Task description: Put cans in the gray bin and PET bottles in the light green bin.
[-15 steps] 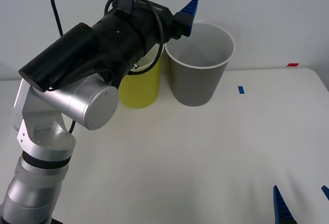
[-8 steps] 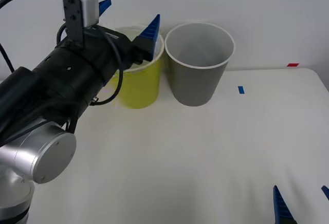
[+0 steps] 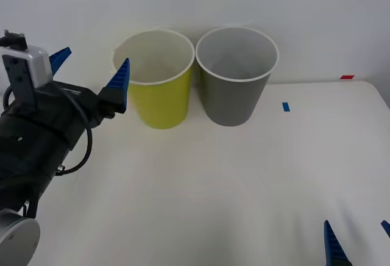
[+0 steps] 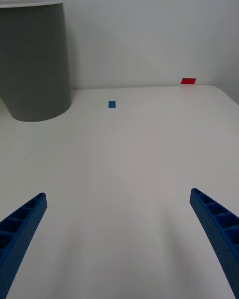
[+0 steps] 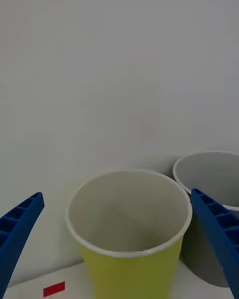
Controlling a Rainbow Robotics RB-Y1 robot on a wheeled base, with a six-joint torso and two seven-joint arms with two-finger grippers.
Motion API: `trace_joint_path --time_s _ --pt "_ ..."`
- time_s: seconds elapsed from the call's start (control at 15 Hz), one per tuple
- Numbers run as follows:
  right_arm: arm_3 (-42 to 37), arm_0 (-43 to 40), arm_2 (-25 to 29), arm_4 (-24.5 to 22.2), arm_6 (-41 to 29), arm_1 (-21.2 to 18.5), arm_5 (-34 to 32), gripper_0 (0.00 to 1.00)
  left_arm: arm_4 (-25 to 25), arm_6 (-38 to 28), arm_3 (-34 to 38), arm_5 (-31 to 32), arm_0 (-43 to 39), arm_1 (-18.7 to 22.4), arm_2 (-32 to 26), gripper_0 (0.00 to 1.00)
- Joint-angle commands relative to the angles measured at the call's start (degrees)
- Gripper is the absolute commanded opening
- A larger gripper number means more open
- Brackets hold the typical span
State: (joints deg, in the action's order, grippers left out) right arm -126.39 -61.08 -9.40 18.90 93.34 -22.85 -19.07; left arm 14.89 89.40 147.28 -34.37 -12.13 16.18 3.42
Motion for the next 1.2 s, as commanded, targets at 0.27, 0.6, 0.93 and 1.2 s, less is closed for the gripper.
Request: trace_joint_path --time_s 0.27,0.6,0.93,1.2 --pt "0.0 0.0 0.0 0.0 0.0 0.0 0.0 1.0 0.75 -0.46 0.12 0.27 -6.41 -0.8 -7.2 1.0" --pt "0.0 0.0 0.0 0.0 0.0 0.0 0.0 1.0 -0.21 -0.28 -0.23 12.22 -16.26 -1.41 -9.04 1.0" --pt "0.0 0.0 0.0 0.0 0.0 0.0 0.0 1.0 0.66 -1.07 -5.24 34.2 -31.46 2.9 -6.05 1.0" --pt "0.0 0.0 0.0 0.0 0.0 0.0 0.0 1.0 -0.13 -2.74 -10.34 47.47 -38.58 5.27 -1.75 1.0"
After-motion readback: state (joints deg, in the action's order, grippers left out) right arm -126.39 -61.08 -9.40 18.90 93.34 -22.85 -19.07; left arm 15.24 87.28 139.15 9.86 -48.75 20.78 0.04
